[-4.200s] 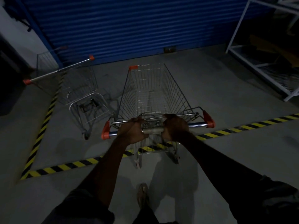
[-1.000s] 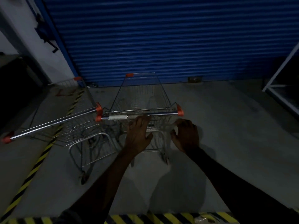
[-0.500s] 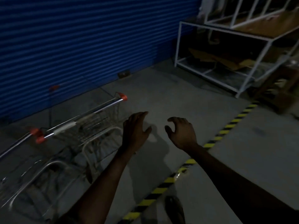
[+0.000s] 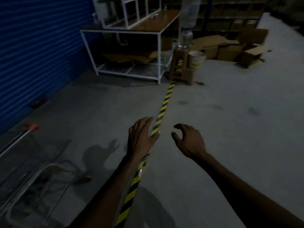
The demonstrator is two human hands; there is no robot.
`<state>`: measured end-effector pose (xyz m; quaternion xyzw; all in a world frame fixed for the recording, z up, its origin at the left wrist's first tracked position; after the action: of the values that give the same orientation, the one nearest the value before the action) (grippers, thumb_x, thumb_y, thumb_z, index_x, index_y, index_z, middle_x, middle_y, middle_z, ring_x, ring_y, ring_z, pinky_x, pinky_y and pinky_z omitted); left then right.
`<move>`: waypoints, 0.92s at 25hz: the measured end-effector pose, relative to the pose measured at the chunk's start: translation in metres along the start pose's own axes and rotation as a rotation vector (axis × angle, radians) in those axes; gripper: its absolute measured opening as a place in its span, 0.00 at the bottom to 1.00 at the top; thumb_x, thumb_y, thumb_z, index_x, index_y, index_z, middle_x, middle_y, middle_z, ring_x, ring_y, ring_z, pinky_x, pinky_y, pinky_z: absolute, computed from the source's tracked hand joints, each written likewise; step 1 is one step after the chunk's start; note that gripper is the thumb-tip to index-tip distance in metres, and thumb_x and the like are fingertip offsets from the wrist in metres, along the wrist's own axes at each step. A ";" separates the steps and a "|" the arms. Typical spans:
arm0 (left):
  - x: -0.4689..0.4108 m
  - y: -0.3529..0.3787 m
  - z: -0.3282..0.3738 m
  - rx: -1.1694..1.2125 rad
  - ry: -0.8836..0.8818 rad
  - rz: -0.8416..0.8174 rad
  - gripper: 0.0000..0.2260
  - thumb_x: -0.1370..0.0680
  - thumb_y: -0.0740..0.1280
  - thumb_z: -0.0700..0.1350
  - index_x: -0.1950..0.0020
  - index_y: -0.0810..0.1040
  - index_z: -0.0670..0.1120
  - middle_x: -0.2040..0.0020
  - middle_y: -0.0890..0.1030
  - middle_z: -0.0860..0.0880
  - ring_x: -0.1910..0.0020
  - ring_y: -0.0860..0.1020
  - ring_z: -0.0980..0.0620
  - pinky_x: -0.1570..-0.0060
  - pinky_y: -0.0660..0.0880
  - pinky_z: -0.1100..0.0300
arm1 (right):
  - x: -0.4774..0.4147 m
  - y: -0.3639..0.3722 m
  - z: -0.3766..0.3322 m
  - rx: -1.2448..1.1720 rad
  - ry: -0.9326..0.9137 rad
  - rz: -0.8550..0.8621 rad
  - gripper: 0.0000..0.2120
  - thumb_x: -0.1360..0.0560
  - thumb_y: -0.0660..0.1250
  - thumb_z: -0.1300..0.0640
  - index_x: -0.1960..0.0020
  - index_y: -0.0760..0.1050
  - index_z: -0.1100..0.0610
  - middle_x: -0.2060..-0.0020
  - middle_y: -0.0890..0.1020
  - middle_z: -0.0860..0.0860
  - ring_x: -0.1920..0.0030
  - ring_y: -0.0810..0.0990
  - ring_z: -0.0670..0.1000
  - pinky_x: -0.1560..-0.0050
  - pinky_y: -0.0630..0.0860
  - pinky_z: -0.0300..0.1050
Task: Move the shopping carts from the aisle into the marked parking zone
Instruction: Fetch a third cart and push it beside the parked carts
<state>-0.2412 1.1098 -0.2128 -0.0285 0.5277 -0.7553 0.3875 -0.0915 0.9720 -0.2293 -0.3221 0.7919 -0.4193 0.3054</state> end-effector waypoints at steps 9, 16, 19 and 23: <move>-0.005 0.140 0.264 0.190 0.201 -0.196 0.26 0.21 0.67 0.50 0.23 0.68 0.51 0.25 0.72 0.52 0.29 0.72 0.50 0.33 0.72 0.50 | 0.117 -0.161 0.227 0.116 0.247 0.192 0.28 0.18 0.57 0.38 0.24 0.69 0.52 0.33 0.79 0.52 0.33 0.75 0.55 0.36 0.70 0.52; 0.021 0.234 0.471 0.247 0.409 -0.302 0.27 0.21 0.68 0.52 0.22 0.68 0.51 0.26 0.73 0.50 0.29 0.73 0.50 0.31 0.70 0.50 | 0.226 -0.275 0.384 0.193 0.471 0.283 0.27 0.18 0.59 0.38 0.24 0.67 0.50 0.33 0.79 0.50 0.32 0.73 0.53 0.34 0.69 0.51; 0.032 0.262 0.549 0.270 0.534 -0.348 0.27 0.21 0.68 0.51 0.22 0.68 0.50 0.26 0.73 0.50 0.29 0.72 0.50 0.31 0.68 0.51 | 0.267 -0.313 0.434 0.212 0.582 0.338 0.27 0.18 0.60 0.38 0.24 0.67 0.50 0.33 0.79 0.49 0.32 0.73 0.53 0.35 0.68 0.51; 0.045 0.307 0.633 0.287 0.707 -0.416 0.27 0.21 0.68 0.51 0.22 0.68 0.51 0.26 0.73 0.51 0.27 0.70 0.50 0.31 0.66 0.50 | 0.317 -0.346 0.486 0.222 0.738 0.414 0.27 0.19 0.60 0.38 0.24 0.67 0.49 0.34 0.79 0.49 0.32 0.73 0.53 0.35 0.69 0.51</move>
<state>0.1844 0.5476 -0.2016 0.1804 0.5005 -0.8464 0.0226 0.1704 0.3496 -0.2238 0.0495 0.8461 -0.5186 0.1124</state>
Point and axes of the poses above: each hand's wrist, its own x-axis away from the middle knuckle, its own y-axis out of the palm, z = x × y, the point moved 9 cm from there along -x, towards the middle knuckle
